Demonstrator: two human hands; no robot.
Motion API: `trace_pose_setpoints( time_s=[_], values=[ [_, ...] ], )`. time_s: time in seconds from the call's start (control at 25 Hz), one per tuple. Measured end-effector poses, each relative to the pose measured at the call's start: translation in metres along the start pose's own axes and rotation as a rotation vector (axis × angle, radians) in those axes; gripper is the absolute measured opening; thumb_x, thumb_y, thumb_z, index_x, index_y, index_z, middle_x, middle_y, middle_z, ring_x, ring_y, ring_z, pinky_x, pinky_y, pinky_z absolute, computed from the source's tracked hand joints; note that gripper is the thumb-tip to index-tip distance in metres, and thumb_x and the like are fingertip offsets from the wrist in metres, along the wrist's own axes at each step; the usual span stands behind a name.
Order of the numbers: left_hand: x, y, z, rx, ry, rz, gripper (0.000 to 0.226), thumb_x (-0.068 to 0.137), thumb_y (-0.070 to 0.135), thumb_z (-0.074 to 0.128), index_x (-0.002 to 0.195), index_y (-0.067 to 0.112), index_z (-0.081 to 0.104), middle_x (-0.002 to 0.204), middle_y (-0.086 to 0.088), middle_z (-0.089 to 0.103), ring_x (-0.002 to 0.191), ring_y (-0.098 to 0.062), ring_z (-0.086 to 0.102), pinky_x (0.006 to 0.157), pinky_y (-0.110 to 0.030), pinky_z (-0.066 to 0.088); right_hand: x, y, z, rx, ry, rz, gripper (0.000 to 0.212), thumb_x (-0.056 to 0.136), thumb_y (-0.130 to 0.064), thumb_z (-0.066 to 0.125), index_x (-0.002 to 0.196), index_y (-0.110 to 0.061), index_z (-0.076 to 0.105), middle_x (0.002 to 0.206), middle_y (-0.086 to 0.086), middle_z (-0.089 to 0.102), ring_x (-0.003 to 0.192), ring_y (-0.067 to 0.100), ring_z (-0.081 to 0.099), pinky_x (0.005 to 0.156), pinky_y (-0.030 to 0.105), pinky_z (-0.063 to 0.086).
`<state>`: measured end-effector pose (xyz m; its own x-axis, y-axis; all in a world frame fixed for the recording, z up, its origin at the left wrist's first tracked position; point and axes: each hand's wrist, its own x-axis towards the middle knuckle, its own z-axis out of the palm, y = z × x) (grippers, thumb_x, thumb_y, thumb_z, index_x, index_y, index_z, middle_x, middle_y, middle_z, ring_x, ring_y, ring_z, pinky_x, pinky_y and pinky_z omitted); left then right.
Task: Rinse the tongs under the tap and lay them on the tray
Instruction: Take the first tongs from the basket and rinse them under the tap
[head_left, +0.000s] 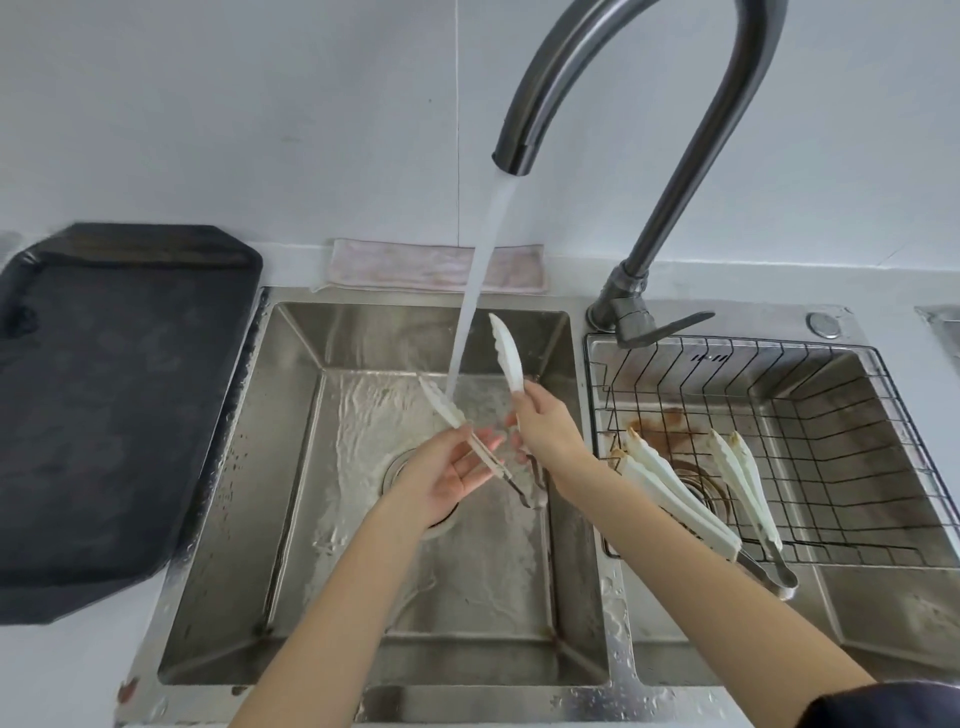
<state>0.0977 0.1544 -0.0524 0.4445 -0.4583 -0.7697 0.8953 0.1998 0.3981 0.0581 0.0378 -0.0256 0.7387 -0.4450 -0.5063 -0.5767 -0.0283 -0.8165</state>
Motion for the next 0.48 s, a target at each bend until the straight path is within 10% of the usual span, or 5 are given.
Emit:
trace_pose_setpoints(
  time_s=[0.48],
  values=[
    [0.01,0.035,0.026,0.134,0.037,0.179,0.017,0.091,0.027,0.053,0.098,0.012,0.055,0.081,-0.003,0.053,0.074,-0.015,0.054,0.068,-0.028,0.048,-0.006,0.024,0.012,0.289,-0.121,0.535,0.032,0.097,-0.021,0.026,0.076,-0.012,0.048,0.056,0.003,0.034,0.04,0.011,0.026,0.034,0.016,0.022]
  ],
)
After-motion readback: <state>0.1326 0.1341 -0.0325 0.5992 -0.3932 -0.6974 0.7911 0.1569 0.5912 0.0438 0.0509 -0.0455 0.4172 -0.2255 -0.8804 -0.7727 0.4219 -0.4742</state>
